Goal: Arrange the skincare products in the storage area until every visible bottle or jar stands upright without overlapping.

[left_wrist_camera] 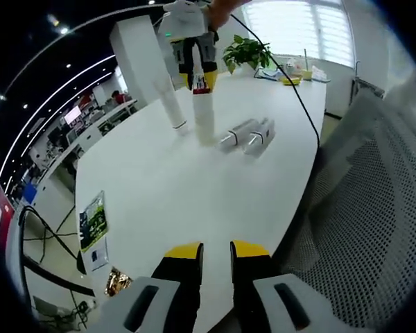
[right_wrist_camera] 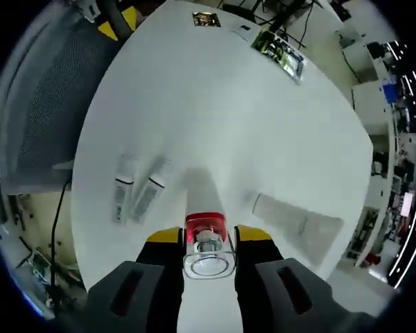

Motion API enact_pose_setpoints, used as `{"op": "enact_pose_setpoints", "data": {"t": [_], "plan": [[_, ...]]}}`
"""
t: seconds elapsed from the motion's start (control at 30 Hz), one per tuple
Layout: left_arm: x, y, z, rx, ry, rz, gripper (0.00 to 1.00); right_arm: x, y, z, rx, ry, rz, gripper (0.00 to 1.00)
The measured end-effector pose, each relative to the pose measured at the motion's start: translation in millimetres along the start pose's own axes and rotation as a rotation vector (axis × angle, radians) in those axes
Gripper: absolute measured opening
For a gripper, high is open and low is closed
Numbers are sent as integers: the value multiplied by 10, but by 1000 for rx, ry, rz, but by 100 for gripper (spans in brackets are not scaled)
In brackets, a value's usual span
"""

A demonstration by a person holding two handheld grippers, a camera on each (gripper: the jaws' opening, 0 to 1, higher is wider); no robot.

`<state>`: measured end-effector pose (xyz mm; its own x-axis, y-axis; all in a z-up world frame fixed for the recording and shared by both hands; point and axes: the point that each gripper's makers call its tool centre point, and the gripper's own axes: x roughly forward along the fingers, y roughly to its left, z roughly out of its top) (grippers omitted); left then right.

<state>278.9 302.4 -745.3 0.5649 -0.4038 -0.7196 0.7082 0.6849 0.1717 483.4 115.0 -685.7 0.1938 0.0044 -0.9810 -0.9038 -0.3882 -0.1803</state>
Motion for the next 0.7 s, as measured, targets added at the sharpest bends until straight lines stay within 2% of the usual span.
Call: {"op": "enact_pose_setpoints", "data": {"t": [0.17, 0.27, 0.43, 0.6, 0.7], "plan": [[-17, 31, 37, 2, -21, 15, 16, -33, -57, 228, -129, 28, 12, 24], [-31, 75, 55, 8, -33, 39, 16, -61, -49, 397, -219, 27, 10, 24], [-30, 78, 55, 12, -33, 41, 16, -98, 5, 620, -324, 22, 9, 24], [-32, 85, 55, 8, -31, 44, 16, -112, 83, 796, -468, 50, 8, 24], [-32, 92, 50, 11, -30, 48, 16, -104, 143, 887, -597, 98, -16, 24]]}}
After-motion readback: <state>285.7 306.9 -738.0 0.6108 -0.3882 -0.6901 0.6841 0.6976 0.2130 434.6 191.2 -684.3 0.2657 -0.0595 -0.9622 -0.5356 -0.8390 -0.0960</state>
